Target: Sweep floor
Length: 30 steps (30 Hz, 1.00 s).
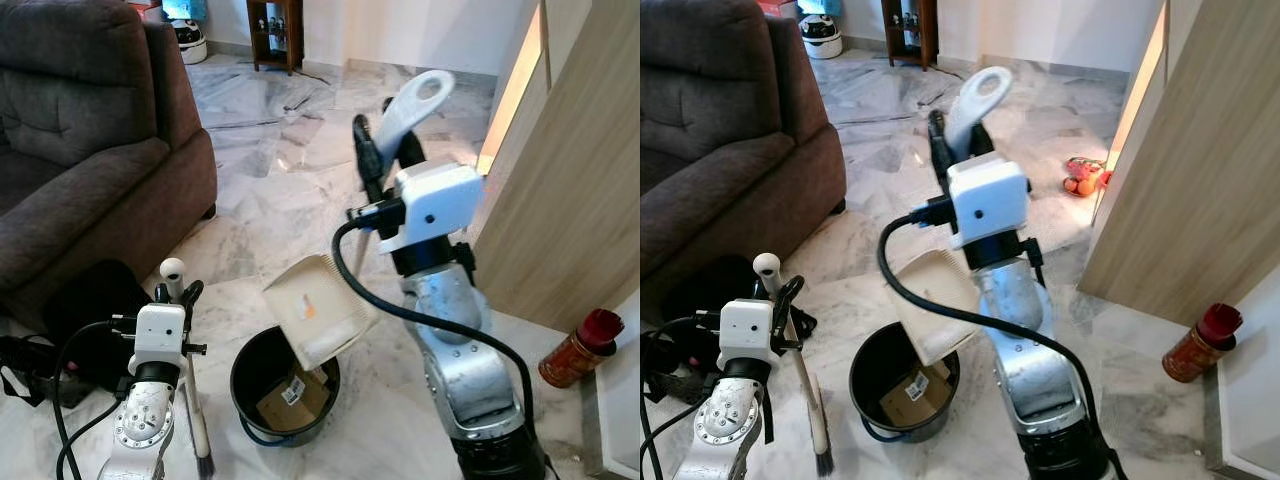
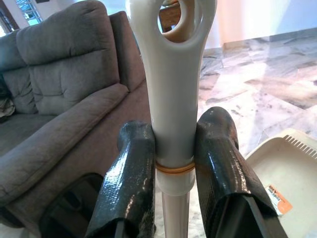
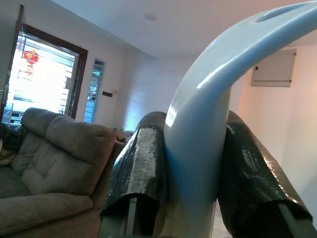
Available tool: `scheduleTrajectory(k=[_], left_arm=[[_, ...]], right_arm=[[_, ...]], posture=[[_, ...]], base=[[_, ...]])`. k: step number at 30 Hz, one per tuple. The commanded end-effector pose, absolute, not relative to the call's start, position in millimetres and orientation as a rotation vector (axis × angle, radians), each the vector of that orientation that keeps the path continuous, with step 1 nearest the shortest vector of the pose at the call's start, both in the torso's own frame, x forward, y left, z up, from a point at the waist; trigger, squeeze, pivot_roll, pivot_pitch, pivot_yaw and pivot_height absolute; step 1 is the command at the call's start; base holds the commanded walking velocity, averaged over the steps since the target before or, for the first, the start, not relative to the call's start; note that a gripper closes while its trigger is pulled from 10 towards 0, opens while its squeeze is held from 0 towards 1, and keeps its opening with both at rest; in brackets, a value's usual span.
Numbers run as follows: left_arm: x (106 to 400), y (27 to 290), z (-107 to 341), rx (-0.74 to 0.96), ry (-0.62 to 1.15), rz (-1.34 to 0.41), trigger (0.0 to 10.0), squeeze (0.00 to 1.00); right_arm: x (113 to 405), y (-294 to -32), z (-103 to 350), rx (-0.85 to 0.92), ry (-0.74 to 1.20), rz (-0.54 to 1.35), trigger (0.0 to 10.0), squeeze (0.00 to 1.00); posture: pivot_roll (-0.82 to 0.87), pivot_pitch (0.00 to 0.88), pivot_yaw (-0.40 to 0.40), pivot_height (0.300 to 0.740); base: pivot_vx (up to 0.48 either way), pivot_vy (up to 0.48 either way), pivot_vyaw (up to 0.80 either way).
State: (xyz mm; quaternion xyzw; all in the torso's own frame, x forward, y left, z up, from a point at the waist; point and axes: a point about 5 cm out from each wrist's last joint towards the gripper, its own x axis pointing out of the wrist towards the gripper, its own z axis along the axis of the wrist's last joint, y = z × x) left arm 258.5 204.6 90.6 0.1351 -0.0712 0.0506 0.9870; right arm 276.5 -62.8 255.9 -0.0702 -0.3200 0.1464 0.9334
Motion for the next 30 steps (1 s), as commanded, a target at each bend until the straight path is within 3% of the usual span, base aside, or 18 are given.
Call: scheduleTrajectory(k=[1,13,30], left_arm=[[259.4,207.0,99.0,0.298,-0.185,0.099,10.0,0.00],[259.3,207.7,99.1,0.294,-0.185,0.104,10.0,0.00],[259.8,207.3,99.3,0.294,-0.187,0.104,10.0,0.00]], right_arm=[[265.3,-63.8,273.3,-0.140,-0.769,0.292,10.0,0.00],[246.5,-46.6,266.6,-0.222,-0.812,0.396,10.0,0.00],[232.1,-34.0,270.1,-0.133,-0.831,0.505,10.0,0.00]], posture=[[0.09,0.074,0.033,0.740],[0.09,0.085,0.031,0.740],[0.09,0.085,0.029,0.740]], base=[[0.000,0.000,0.00],[0.000,0.000,0.00],[0.000,0.000,0.00]])
